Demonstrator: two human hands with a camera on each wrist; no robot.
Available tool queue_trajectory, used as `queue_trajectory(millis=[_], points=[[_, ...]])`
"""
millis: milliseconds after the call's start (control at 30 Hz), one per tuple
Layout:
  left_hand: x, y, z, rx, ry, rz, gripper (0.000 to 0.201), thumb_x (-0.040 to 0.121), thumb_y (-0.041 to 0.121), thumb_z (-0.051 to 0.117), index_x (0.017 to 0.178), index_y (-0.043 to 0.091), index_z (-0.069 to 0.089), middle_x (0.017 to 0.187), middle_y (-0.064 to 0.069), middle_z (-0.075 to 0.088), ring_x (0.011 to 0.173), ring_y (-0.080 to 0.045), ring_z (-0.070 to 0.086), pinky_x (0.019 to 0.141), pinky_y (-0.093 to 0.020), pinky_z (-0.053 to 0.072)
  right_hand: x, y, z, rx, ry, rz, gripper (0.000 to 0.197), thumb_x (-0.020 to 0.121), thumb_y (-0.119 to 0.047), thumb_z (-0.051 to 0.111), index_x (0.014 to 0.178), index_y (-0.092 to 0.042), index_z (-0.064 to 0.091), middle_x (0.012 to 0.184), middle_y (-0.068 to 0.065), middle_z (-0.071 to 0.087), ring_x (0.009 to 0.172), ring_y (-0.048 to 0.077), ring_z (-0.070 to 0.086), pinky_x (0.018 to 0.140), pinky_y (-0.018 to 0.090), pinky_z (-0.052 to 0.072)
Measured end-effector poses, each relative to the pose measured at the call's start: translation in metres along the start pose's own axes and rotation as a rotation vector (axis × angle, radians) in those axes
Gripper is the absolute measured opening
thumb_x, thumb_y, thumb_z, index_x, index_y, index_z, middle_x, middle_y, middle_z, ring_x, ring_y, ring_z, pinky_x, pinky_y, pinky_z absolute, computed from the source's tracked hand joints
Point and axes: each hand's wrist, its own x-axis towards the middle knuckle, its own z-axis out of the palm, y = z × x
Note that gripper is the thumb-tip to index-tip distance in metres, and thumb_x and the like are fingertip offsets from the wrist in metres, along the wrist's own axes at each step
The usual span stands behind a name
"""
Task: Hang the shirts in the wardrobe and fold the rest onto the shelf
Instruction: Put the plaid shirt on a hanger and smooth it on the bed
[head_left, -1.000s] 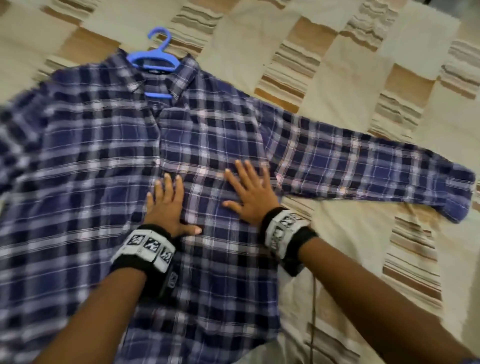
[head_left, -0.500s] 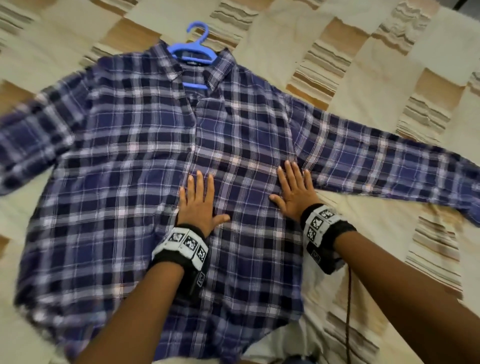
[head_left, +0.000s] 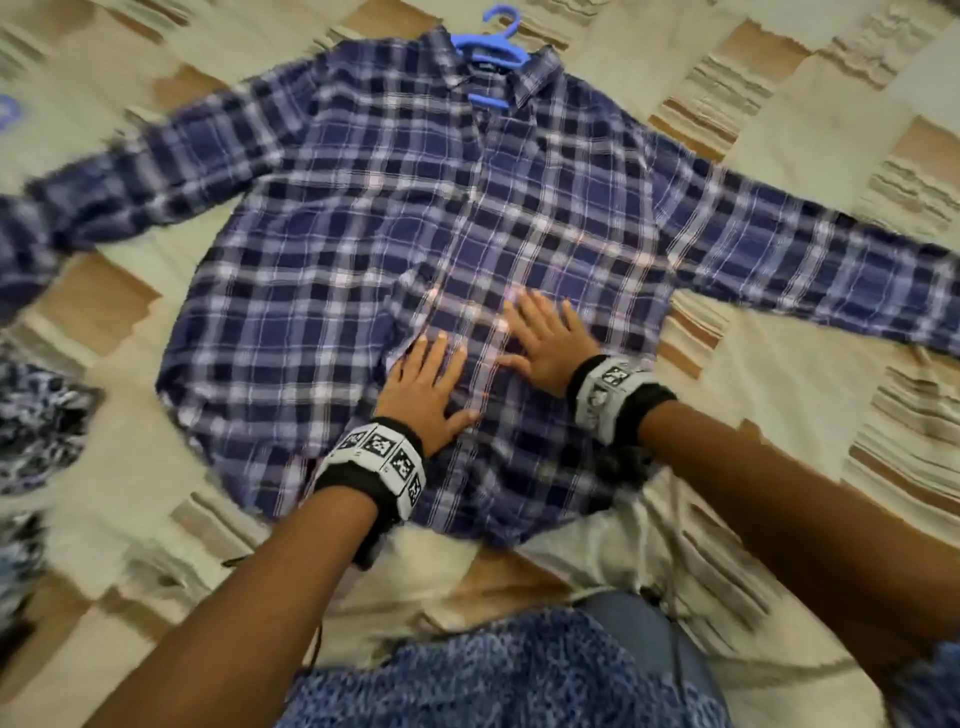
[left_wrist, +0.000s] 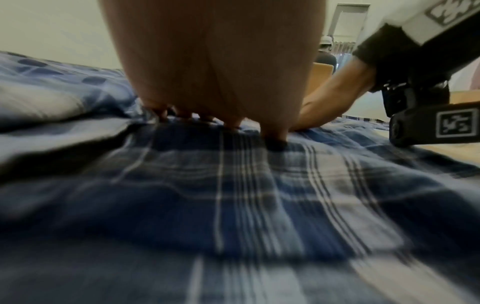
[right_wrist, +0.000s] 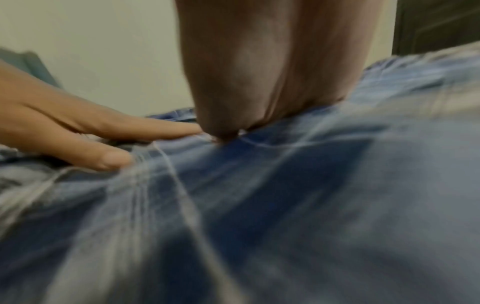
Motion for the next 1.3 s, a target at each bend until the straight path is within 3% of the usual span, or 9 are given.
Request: queue_trajectory(millis=[167, 267, 400, 533, 700, 833, 967, 1133, 1300], points=[[-0.048, 0.003, 0.003, -0.021, -0.069, 0.074, 0.075, 0.095, 0.044, 0.044, 0.151, 0.021, 0.000, 0.158, -0.011, -0.004, 0.145, -0.032, 0.002, 0.116, -0.044, 0.009, -0.059, 0.061, 0.024, -0.086, -0.142, 0.201, 0.072, 0.097, -0.055, 0.018, 0.149, -0.016, -0.014, 0.157, 0.004, -0.017, 0.146, 0.023, -0.008, 0.117, 0.045, 0.006], [-0.068, -0.001, 0.004, -0.134, -0.034, 0.120, 0.076, 0.086, 0.031, 0.062, 0.149, 0.019, 0.020, 0.154, -0.010, 0.023, 0.140, -0.026, 0.025, 0.114, -0.040, 0.024, -0.102, 0.057, 0.027, -0.197, -0.036, 0.148, 0.068, 0.098, -0.043, 0.037, 0.150, -0.010, 0.010, 0.157, 0.011, 0.013, 0.143, 0.026, 0.020, 0.111, 0.043, 0.028], [-0.092, -0.003, 0.018, 0.025, 0.132, 0.061, 0.063, 0.084, 0.019, 0.062, 0.140, 0.016, 0.033, 0.137, -0.007, 0.040, 0.127, -0.027, 0.037, 0.101, -0.039, 0.039, -0.152, 0.031, 0.039, -0.125, 0.101, -0.057, 0.061, 0.089, -0.049, 0.052, 0.136, -0.013, 0.036, 0.130, 0.009, 0.047, 0.112, 0.027, 0.052, 0.085, 0.037, 0.048], [-0.104, -0.004, 0.028, 0.104, 0.226, -0.047, 0.043, 0.091, 0.012, 0.052, 0.131, 0.013, 0.038, 0.134, -0.008, 0.042, 0.124, -0.026, 0.038, 0.097, -0.038, 0.038, -0.165, 0.017, 0.059, -0.205, -0.002, -0.031, 0.059, 0.090, -0.049, 0.052, 0.134, -0.014, 0.033, 0.123, 0.009, 0.054, 0.107, 0.027, 0.057, 0.078, 0.035, 0.047], [-0.110, -0.018, 0.026, 0.192, 0.257, -0.168, 0.054, 0.084, 0.021, 0.063, 0.129, 0.015, 0.034, 0.135, -0.008, 0.034, 0.124, -0.026, 0.034, 0.097, -0.039, 0.039, -0.163, 0.014, 0.055, -0.196, 0.063, -0.012, 0.033, 0.097, -0.024, 0.044, 0.130, -0.019, 0.040, 0.114, 0.006, 0.062, 0.101, 0.025, 0.061, 0.077, 0.033, 0.049], [-0.109, -0.025, 0.031, -0.051, 0.191, -0.129, 0.050, 0.082, 0.007, 0.066, 0.125, 0.011, 0.041, 0.131, -0.012, 0.036, 0.123, -0.030, 0.036, 0.092, -0.038, 0.045, -0.168, 0.018, 0.048, -0.247, 0.046, -0.031, 0.025, 0.098, -0.024, 0.043, 0.122, -0.019, 0.047, 0.101, 0.002, 0.064, 0.092, 0.021, 0.062, 0.069, 0.026, 0.044], [-0.112, -0.027, 0.023, -0.150, 0.101, -0.091, 0.020, 0.082, 0.000, 0.061, 0.095, 0.011, 0.050, 0.117, -0.014, 0.055, 0.105, -0.031, 0.055, 0.091, -0.037, 0.045, -0.185, 0.023, 0.030, -0.297, 0.074, -0.046, 0.019, 0.100, -0.028, 0.041, 0.113, -0.021, 0.053, 0.098, -0.002, 0.065, 0.090, 0.016, 0.062, 0.068, 0.023, 0.044], [-0.118, -0.024, 0.008, -0.256, 0.013, -0.117, 0.028, 0.083, -0.010, 0.046, 0.102, 0.001, 0.063, 0.111, -0.017, 0.061, 0.105, -0.034, 0.057, 0.091, -0.035, 0.045, -0.205, 0.022, 0.022, -0.394, 0.034, -0.017, 0.022, 0.100, -0.019, 0.037, 0.117, -0.021, 0.051, 0.110, -0.001, 0.062, 0.099, 0.017, 0.061, 0.073, 0.029, 0.040], [-0.122, -0.003, 0.014, -0.170, -0.098, 0.036, 0.031, 0.085, -0.006, 0.050, 0.110, 0.007, 0.064, 0.118, -0.011, 0.061, 0.110, -0.029, 0.057, 0.092, -0.031, 0.043, -0.205, 0.037, 0.050, -0.518, -0.026, 0.067, 0.017, 0.099, -0.030, 0.039, 0.107, -0.027, 0.053, 0.099, -0.008, 0.066, 0.089, 0.014, 0.063, 0.090, 0.045, 0.040]])
